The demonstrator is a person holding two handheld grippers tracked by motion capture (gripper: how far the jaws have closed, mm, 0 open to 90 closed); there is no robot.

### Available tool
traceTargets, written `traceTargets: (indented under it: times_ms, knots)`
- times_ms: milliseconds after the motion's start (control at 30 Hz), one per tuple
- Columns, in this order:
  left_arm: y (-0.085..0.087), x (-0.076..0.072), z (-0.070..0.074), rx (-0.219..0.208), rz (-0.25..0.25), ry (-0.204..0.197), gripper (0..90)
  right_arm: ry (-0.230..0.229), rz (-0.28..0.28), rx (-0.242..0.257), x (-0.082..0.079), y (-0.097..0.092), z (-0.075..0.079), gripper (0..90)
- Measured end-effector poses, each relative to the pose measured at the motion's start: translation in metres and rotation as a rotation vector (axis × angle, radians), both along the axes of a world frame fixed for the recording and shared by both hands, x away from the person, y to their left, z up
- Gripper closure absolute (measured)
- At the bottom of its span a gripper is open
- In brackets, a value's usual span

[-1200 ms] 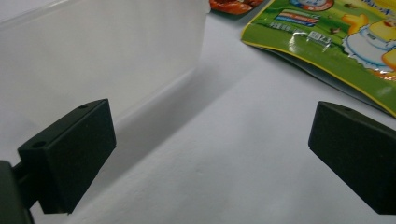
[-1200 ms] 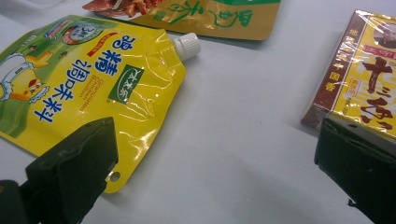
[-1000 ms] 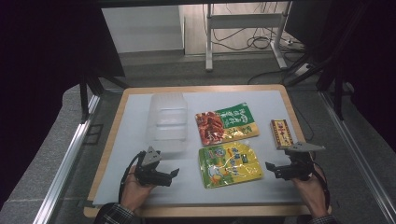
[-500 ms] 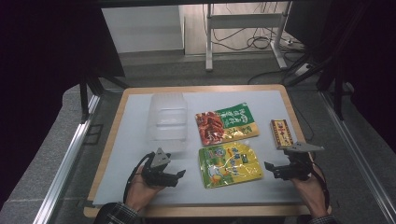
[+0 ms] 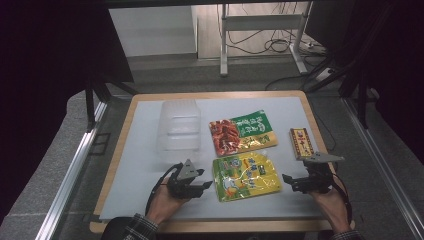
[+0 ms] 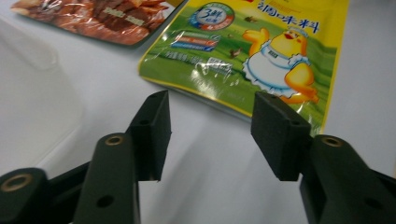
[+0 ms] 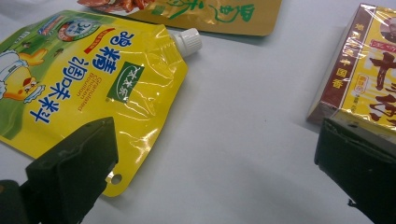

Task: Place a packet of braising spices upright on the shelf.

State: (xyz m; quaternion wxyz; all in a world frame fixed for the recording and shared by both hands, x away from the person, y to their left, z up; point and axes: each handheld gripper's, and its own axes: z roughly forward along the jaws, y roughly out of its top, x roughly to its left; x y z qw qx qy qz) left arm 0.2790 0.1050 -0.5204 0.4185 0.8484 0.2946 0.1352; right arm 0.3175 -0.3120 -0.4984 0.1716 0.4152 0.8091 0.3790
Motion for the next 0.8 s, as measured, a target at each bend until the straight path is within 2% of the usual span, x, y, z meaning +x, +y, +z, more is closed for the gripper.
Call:
traceTargets:
  times_ms: [233, 300, 400, 633, 800]
  knots:
    - [-0.010, 0.002, -0.001, 0.000, -0.015, 0.002, 59.6, -0.002, 0.010, -0.006, 0.000, 0.001, 0.000, 0.0]
    - [-0.013, 0.003, -0.001, -0.009, -0.024, 0.009, 66.6, 0.001, 0.010, -0.007, 0.000, 0.001, 0.000, 0.0]
    - [-0.017, 0.004, -0.001, -0.017, -0.033, 0.014, 69.3, 0.004, 0.013, -0.007, 0.001, 0.001, 0.000, 0.0]
    - [-0.026, 0.010, -0.002, -0.039, -0.047, 0.020, 85.2, 0.006, 0.035, -0.012, 0.002, 0.005, -0.001, 0.7]
    - [-0.036, 0.016, -0.005, -0.027, -0.062, 0.026, 87.8, 0.010, 0.038, -0.011, 0.002, 0.006, -0.002, 1.1]
